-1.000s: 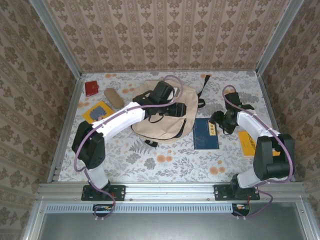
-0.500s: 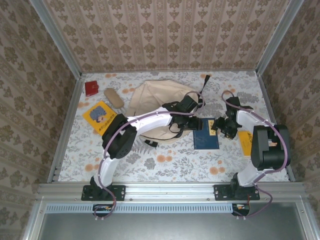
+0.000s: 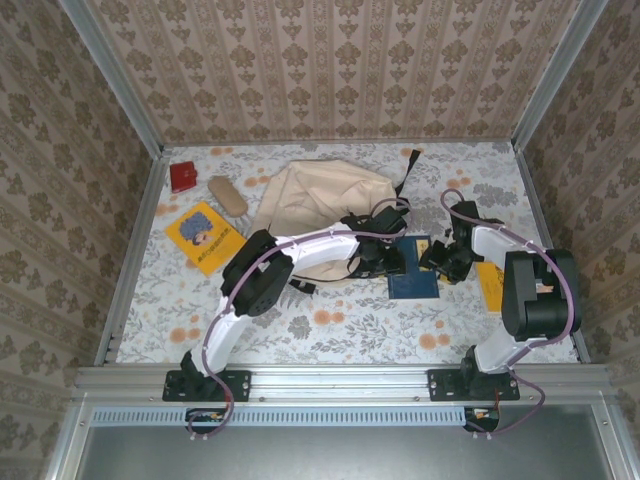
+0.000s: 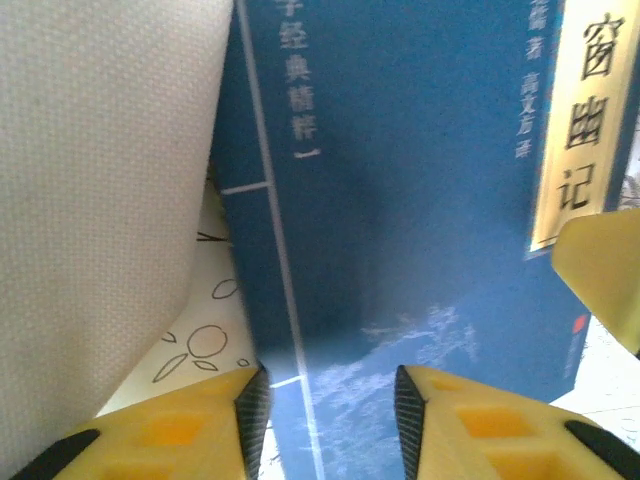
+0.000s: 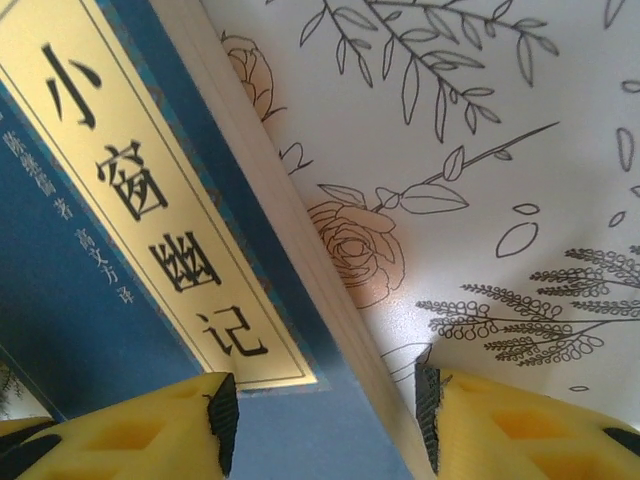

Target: Pack the student bag

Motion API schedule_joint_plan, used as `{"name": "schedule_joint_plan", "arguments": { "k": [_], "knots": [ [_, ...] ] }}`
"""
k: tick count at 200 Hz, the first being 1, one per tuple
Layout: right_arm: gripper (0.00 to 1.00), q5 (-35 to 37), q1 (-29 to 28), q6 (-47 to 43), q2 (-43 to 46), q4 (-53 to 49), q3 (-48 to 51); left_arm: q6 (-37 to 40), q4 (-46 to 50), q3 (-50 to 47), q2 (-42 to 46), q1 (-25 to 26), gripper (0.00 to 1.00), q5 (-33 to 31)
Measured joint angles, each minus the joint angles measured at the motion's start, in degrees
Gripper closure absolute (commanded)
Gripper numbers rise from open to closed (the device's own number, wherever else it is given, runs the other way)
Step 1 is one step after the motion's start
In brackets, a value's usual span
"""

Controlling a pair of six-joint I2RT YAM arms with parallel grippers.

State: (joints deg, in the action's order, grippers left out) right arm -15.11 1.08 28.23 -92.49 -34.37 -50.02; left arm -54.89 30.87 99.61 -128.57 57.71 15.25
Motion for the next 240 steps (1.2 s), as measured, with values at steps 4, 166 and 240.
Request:
{"name": "schedule_joint_plan", "arguments": {
  "k": [4, 166, 240],
  "knots": [
    [0.49, 0.0, 0.0, 0.0, 0.0, 0.1, 0.0, 0.0, 0.0, 0.1, -0.1, 0.0, 0.62, 0.0],
    [0.78, -0.3, -5.3, 0.2, 9.9, -6.8, -0.9, -1.2, 1.0, 0.3, -1.1, -1.3, 0.72, 1.6],
    [0.95, 2.8, -7.0, 0.0, 9.9, -9.7, -4.0, -0.3, 0.5, 0.5, -1.1, -1.6, 0.66, 2.8]
  ]
}}
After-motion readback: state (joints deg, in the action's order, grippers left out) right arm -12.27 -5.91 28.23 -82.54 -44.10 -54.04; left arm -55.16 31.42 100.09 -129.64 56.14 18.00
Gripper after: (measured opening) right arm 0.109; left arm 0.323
